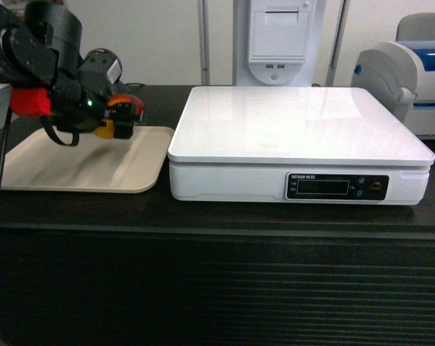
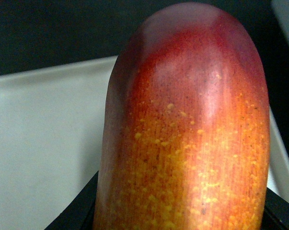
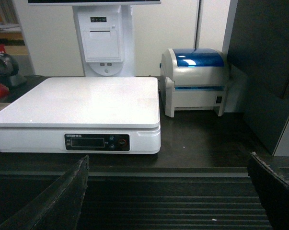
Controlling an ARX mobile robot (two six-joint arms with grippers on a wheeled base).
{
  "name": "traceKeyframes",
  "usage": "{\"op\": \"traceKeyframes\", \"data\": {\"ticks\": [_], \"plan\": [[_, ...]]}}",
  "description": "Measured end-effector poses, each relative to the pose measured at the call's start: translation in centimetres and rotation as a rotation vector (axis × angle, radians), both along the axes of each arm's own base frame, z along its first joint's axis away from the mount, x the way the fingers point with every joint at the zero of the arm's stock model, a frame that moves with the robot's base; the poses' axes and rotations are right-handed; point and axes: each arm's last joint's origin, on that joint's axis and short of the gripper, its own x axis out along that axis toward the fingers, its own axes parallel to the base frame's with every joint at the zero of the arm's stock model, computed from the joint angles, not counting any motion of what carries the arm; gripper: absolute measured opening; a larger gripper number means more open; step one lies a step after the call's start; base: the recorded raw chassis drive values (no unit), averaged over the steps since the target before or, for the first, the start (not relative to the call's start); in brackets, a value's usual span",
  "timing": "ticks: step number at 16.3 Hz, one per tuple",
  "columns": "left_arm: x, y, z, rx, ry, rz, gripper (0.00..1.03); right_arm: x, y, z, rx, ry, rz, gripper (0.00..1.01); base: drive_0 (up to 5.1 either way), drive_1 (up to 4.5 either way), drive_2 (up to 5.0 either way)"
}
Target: Place dark red mango on scale at checkout
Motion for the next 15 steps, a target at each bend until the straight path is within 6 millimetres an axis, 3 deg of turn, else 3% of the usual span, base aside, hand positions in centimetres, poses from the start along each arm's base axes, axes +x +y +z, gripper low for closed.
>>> {"op": "traceKeyframes", "data": {"ticks": [3, 5, 6, 7, 11, 15], "plan": [[-1.9, -3.4, 6.8, -0.007, -0.155, -0.076, 0.58, 0.0, 0.0, 0.0, 0.000, 0.000, 0.000, 0.98, 0.0, 0.00, 0.0], [-3.3, -6.8, 9.5, -0.010, -0.217, -0.153, 0.58, 0.0, 0.0, 0.0, 0.000, 0.000, 0.000, 0.98, 0.0, 0.00, 0.0], [-4.3, -9.5, 10.5, -0.012, -0.238, -0.214, 0.58, 0.0, 0.0, 0.0, 0.000, 0.000, 0.000, 0.98, 0.0, 0.00, 0.0], [-5.0, -11.9, 10.5, -0.008, -0.235, -0.270, 0.58, 0.0, 0.0, 0.0, 0.000, 0.000, 0.000, 0.98, 0.0, 0.00, 0.0], [-6.8, -18.4, 8.4, 0.027, -0.167, -0.374, 0.58, 0.0, 0.0, 0.0, 0.000, 0.000, 0.000, 0.98, 0.0, 0.00, 0.0], [-6.5, -21.6, 5.9, 0.055, -0.099, -0.368, 0.58, 0.0, 0.0, 0.0, 0.000, 0.000, 0.000, 0.98, 0.0, 0.00, 0.0]]}}
